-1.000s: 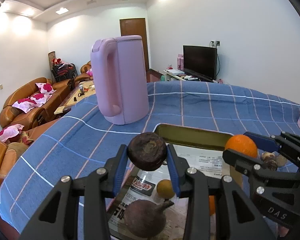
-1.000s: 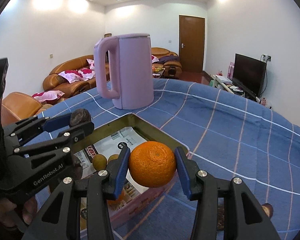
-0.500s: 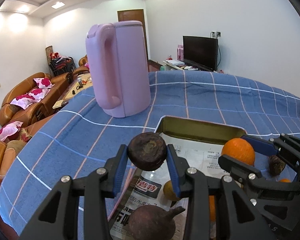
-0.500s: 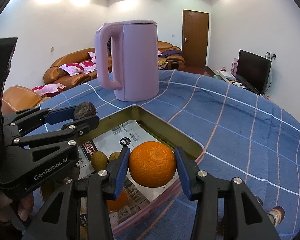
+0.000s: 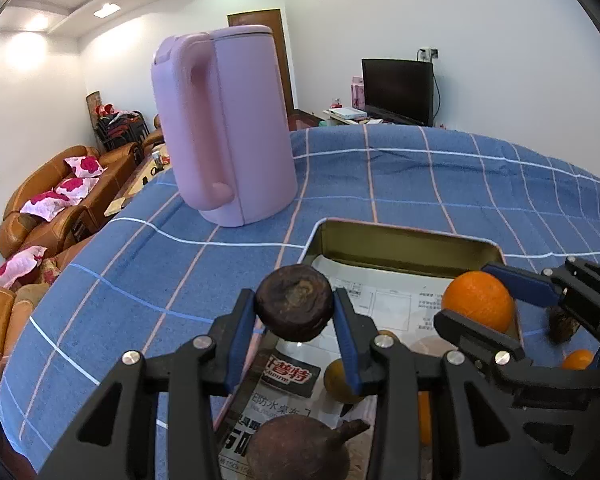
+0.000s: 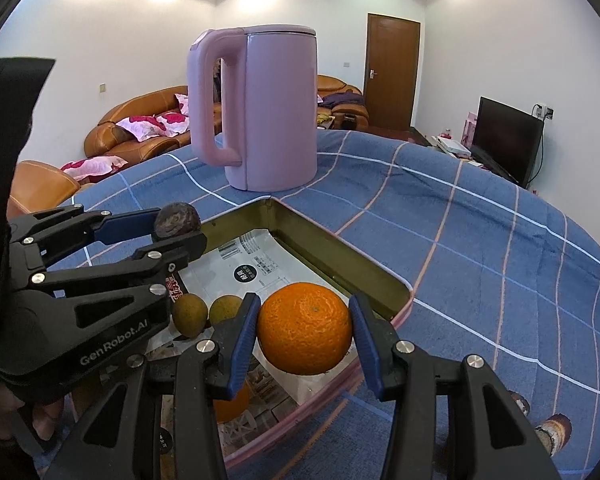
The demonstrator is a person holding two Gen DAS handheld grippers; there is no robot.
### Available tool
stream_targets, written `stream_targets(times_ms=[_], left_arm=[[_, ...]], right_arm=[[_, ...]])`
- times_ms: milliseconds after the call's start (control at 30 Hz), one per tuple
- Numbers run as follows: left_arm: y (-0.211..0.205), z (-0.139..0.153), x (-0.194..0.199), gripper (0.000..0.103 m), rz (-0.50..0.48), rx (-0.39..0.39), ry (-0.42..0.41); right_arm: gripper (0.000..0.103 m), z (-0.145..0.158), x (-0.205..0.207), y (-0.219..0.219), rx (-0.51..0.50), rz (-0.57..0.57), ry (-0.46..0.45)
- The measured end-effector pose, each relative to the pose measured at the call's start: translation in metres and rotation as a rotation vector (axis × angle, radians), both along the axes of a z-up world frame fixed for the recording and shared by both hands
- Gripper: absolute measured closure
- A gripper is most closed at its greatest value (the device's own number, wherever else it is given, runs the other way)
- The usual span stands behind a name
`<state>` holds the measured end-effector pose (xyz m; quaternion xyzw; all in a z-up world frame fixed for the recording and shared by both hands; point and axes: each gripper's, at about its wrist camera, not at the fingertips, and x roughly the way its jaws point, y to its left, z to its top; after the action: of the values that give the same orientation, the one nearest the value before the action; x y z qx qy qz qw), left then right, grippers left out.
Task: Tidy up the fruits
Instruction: 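Open the right tool over the tin while the left tool releases the brown fruit there, then move both open tools back to the remaining items on the table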
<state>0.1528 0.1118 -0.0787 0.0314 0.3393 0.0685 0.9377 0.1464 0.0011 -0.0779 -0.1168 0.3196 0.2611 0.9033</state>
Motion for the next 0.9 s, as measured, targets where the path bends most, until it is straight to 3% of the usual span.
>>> stream_targets(times_ms=[367, 600, 733, 900], left_arm=[[-0.002, 0.002, 0.0, 0.059, 0.002, 0.004, 0.007], [0.001, 0.01, -0.009, 0.036, 0.02, -0.006, -0.012], [-0.001, 0.019, -0.022, 0.011, -0.004, -0.044, -0.045], [-0.019, 0.029, -0.039, 0.01, -0.039, -0.057, -0.086]], right_arm=[[0.054, -0.001, -0.001, 0.002, -0.014, 0.01, -0.003], [0.047, 0.004, -0.005, -0.007, 0.011, -0.01, -0.01], [0.041, 0.011, -0.015, -0.016, 0.025, -0.024, -0.012], [0.04, 0.021, -0.035, -0.043, 0.024, -0.057, -0.038]])
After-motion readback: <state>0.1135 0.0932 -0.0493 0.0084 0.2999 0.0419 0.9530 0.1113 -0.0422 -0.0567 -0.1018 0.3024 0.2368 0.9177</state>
